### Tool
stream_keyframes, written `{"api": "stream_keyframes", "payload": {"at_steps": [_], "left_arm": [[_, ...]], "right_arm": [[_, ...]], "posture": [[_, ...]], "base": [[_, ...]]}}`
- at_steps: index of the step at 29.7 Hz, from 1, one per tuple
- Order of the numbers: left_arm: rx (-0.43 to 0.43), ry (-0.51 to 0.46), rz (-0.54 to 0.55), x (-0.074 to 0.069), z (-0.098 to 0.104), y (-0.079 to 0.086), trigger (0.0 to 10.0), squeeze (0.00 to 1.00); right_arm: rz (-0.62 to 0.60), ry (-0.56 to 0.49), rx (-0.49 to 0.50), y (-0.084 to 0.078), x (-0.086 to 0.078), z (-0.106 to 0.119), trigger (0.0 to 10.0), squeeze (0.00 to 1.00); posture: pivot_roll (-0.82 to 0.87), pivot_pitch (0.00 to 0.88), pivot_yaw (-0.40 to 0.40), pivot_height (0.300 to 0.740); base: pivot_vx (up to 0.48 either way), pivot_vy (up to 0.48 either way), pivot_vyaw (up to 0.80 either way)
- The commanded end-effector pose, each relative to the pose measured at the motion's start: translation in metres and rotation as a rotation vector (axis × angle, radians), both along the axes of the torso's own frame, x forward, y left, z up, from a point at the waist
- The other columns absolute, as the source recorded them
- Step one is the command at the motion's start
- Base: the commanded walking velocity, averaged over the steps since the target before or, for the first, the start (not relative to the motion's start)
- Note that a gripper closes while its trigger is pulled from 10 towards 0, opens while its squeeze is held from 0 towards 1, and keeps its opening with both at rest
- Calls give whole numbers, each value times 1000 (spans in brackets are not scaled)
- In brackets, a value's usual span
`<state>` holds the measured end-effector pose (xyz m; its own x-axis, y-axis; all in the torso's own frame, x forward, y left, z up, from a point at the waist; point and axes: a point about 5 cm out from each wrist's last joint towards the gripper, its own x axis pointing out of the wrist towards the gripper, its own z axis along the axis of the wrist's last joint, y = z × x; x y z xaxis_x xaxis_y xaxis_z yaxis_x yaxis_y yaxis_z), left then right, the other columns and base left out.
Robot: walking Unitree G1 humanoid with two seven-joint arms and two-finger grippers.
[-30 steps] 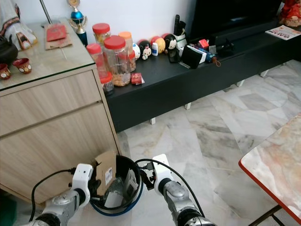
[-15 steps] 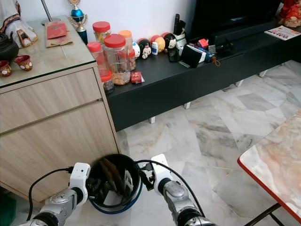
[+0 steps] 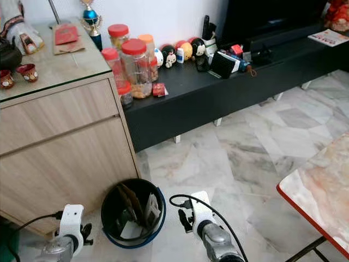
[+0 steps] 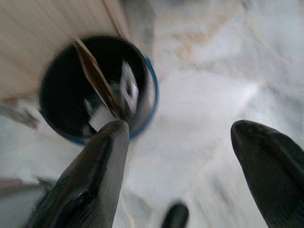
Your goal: Picking trash to rubbish bin
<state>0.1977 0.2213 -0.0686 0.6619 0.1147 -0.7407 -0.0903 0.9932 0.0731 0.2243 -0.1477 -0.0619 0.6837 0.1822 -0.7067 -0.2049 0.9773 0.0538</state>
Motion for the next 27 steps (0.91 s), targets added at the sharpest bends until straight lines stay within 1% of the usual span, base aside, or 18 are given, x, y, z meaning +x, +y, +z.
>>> {"api": "stream_keyframes", "payload": {"at_steps": [1,3,4,7,10,16,27], "left_arm": [[18,40,49,-16,-7,6,10000,0],[25,47,58,-19,-8,7,10000,0],[32,61,67,-25,-11,9,10000,0],[33,93,72,-35,-15,9,10000,0],[38,115,62,-39,-18,8,10000,0],[37,121,72,-42,-19,7,10000,0],[51,117,75,-40,-18,7,10000,0]], "right_arm": [[-71,51,-11,-11,-12,-8,10000,0],[-84,60,-12,-13,-15,-9,10000,0],[-98,78,-18,-15,-20,-12,10000,0],[-113,115,-32,-17,-30,-18,10000,0],[-112,128,-43,-17,-32,-19,10000,0],[-121,122,-42,-15,-30,-18,10000,0],[-129,121,-45,-15,-29,-18,10000,0]], "posture": [[98,10,16,740],[98,9,18,740],[101,2,20,740],[104,0,22,740],[105,0,22,740],[105,0,26,740],[107,0,29,740]], "base": [[0,0,0],[0,0,0],[0,0,0],[0,0,0],[0,0,0],[0,0,0],[0,0,0]]}}
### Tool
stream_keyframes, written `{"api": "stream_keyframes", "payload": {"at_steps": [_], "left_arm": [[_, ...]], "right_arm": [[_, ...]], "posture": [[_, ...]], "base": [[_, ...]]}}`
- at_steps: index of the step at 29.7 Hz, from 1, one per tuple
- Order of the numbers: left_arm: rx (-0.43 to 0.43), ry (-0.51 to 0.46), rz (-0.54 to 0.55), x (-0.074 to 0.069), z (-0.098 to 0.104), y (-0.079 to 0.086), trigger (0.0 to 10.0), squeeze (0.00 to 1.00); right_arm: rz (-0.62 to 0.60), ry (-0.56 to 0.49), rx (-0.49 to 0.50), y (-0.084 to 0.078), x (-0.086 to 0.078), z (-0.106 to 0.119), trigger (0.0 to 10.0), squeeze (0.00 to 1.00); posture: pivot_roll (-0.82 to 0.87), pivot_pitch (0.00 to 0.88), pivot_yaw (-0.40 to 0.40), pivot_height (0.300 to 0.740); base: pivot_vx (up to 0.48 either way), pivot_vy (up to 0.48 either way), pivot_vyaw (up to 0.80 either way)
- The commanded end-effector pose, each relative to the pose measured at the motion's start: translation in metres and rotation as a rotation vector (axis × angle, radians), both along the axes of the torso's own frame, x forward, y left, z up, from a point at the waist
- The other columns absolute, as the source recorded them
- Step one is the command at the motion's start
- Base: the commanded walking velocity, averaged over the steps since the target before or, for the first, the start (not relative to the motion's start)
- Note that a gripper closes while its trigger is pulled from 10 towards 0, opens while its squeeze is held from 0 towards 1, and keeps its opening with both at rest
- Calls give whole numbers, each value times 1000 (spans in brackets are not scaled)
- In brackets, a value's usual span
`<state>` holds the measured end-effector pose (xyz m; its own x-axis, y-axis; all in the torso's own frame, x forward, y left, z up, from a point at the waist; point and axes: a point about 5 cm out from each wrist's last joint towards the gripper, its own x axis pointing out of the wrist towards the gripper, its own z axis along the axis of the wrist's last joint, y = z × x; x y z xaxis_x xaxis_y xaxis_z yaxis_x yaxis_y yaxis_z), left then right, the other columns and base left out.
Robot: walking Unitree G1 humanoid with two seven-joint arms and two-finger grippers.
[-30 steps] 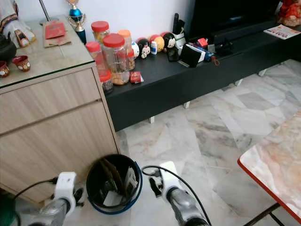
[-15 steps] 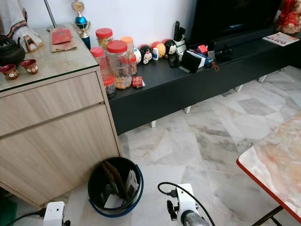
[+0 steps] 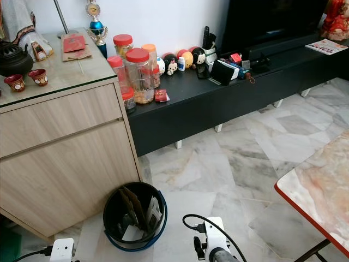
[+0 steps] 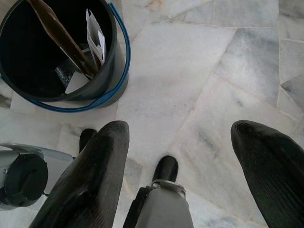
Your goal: Picking trash to rubbish bin
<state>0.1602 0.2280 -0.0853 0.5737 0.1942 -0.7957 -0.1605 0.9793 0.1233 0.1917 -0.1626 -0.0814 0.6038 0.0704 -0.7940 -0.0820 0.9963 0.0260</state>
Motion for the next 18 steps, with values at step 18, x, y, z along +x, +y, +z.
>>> {"api": "stream_keyframes", "payload": {"at_steps": [18], "left_arm": [[24,32,-17,-5,-2,3,10000,0]], "right_arm": [[-1,15,4,5,0,-1,10000,0]], "posture": [[102,0,46,740]], "base": [[0,0,-252]]}}
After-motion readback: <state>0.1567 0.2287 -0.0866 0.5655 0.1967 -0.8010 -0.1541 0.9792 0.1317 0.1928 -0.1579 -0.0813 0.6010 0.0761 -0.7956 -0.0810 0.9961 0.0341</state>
